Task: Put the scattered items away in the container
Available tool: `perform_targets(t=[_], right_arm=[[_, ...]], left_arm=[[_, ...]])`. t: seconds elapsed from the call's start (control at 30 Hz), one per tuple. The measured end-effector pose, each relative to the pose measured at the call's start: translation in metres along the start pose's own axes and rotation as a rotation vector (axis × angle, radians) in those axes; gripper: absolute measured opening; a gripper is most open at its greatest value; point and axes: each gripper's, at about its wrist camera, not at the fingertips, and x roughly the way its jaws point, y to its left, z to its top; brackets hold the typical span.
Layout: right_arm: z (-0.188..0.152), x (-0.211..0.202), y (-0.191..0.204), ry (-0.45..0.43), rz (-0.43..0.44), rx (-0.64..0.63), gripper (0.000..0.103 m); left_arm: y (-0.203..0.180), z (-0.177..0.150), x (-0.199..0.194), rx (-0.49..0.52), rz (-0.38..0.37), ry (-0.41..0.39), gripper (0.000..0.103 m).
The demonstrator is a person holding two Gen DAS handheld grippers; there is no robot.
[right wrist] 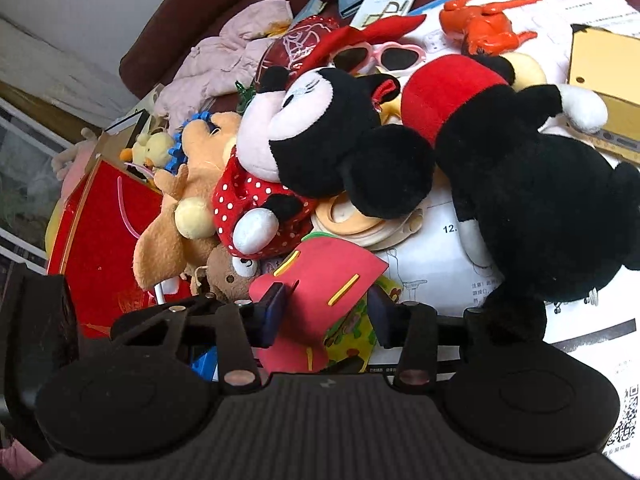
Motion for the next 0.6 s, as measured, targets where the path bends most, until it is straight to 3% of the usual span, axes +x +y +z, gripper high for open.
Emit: perform_targets(t=[0.6], right_arm=[[-0.010,-0.014,0.020,-0.007,-0.041,-0.011,0.046]], left_arm=[[-0.001,-0.007,-0.015,-0.021,0.009,0.012,0.057]])
